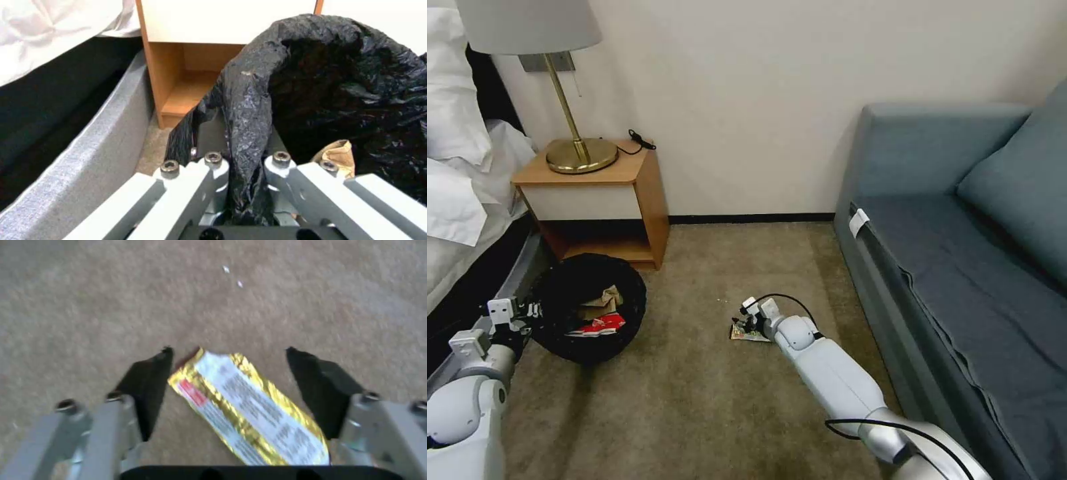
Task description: Pick up the trash bin, then pick up the garbage on the floor and place it into the trash bin.
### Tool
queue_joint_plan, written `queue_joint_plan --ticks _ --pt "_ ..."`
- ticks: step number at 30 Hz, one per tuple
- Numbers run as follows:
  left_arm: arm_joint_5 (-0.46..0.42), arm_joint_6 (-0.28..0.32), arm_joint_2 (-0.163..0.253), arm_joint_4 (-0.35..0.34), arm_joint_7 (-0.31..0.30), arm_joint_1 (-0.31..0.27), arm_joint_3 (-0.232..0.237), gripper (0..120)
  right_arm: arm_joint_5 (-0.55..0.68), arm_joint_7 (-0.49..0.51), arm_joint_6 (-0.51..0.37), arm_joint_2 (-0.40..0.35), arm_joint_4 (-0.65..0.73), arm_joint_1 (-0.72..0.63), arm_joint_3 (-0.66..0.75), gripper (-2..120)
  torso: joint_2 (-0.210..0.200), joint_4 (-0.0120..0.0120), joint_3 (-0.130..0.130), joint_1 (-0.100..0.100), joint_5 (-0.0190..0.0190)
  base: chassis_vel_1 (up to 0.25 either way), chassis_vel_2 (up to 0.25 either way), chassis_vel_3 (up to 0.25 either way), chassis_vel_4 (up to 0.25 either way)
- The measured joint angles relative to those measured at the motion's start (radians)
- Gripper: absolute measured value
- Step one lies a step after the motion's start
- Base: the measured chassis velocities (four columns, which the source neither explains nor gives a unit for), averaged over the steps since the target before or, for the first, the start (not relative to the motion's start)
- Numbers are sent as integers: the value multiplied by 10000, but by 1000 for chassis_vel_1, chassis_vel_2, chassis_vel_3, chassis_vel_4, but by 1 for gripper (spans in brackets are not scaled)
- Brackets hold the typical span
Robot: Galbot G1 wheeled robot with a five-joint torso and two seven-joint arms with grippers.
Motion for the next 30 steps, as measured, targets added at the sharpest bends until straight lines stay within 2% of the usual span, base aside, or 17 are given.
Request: queue_joint_plan --ticks 7,20,30 --pt "77 18 -107 4 -1 -27 76 4 -152 -23 -6 -93 -20 -193 124 98 0 0 0 0 0 0 0 0 0" --pt "89 22 -125 -72 6 42 46 4 -303 -204 -36 -247 185 -401 58 100 0 0 0 0 0 0 0 0 0" --pt "56 22 -58 -69 21 49 35 4 -306 -249 -176 -423 569 -628 -73 100 0 -1 0 0 0 -65 67 66 -62"
